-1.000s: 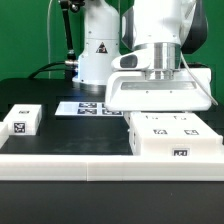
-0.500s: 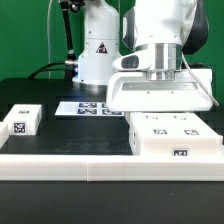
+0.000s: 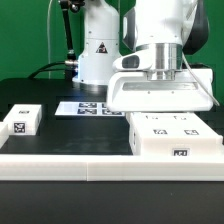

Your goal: Assemble cabinet

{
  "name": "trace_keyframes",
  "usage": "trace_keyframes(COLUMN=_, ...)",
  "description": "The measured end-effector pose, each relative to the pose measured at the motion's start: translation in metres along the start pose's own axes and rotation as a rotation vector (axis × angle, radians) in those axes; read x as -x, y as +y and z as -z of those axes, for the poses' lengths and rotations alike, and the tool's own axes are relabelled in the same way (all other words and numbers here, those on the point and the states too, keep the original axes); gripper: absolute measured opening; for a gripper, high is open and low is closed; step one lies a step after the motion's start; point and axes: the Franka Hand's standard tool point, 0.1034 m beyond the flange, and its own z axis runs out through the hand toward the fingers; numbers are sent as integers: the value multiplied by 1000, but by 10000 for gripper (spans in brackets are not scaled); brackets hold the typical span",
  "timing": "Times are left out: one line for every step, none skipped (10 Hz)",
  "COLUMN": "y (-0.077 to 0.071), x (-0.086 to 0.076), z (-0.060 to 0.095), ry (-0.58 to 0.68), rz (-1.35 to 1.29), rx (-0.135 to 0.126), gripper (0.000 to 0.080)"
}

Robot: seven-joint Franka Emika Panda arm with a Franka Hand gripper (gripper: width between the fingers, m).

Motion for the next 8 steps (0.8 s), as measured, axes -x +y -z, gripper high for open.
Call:
trace_keyframes(y=0, x=0, z=0, ry=1, rz=-1, rx=0, gripper=797)
trace_keyframes(y=-2, x=0, z=0, ry=5, rz=1, rx=0, gripper=797)
trace_keyframes(y=-1, x=-1, z=-1, ry=6, rz=0, rx=0, gripper=797)
trace_keyframes(y=0, x=-1, z=-1, ry=6, rz=1, rx=0, gripper=797)
trace_keyframes(y=-1, x=-1, z=-1, ry=10, rz=3, rx=0, gripper=797)
trace_keyframes(y=-2, x=0, z=0, ry=15, rz=5, rx=0, gripper=797)
trace_keyframes(y=-1, x=0, z=0, ry=15, rz=13, rx=1, gripper=797)
trace_keyframes(y=0, x=-1, z=0, ry=15, rz=14, rx=2, gripper=672)
